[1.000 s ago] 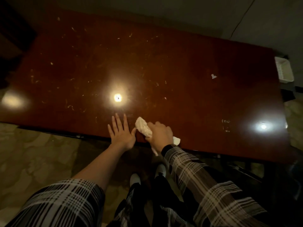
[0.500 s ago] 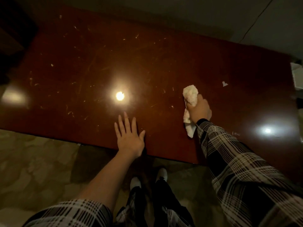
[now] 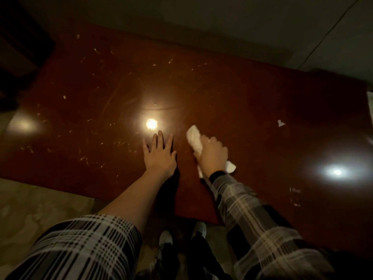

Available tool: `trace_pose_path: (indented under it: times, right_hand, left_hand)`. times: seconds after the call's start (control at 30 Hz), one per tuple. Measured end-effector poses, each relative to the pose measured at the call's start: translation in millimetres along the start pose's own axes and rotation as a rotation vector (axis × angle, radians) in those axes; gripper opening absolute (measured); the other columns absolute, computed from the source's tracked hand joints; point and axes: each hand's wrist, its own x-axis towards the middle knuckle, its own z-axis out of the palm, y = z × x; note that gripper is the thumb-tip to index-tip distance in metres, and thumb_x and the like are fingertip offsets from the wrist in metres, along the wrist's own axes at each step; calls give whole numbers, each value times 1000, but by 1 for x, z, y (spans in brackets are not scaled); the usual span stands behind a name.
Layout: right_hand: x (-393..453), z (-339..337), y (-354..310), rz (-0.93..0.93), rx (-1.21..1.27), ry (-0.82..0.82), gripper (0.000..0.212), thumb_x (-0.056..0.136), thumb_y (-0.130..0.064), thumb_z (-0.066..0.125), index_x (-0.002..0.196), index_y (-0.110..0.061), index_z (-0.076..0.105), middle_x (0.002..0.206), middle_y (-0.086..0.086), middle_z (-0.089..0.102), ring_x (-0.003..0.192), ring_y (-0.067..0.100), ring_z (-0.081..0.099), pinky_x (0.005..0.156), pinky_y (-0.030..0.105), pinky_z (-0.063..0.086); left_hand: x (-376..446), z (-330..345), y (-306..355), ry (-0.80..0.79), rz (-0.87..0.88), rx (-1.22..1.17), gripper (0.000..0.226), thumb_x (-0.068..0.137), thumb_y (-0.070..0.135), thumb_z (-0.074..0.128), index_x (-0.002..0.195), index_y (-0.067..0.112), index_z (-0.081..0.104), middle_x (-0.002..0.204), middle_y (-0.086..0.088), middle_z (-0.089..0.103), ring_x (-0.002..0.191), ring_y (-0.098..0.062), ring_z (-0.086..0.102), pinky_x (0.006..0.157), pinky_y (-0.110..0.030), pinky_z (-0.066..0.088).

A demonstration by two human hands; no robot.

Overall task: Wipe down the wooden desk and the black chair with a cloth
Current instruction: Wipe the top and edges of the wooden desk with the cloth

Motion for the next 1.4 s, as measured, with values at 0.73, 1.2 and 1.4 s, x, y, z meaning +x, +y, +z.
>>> trace_pose_path:
  times: [0.73, 1.2, 1.4]
  right_hand:
    - [1, -7, 5, -132, 103, -137, 46, 88, -37, 59, 130, -24, 45, 115, 7, 54, 106, 29, 53, 77, 37, 37]
    - [-32, 14, -29, -196, -64, -140, 50, 90, -38, 57, 135, -26, 39, 122, 7, 49, 110, 29, 46, 85, 40, 33]
    - [-53, 15, -31, -343, -43, -291, 52, 89, -39, 60, 135, -25, 40, 122, 7, 53, 108, 28, 51, 85, 39, 38]
  left_hand:
    - [5, -27, -10, -158, 57, 57, 82, 92, 12, 41, 148, 25, -16, 156, -8, -19, 144, -24, -15, 110, -52, -17]
    - [-43, 32, -42, 389, -100, -435, 60, 94, 3, 45, 148, 16, 23, 156, -2, 16, 145, -13, 7, 118, -39, -6]
    - [-72, 42, -51, 458, -176, -549, 35, 94, 10, 49, 129, 15, 49, 132, -1, 49, 124, -17, 42, 104, -33, 29]
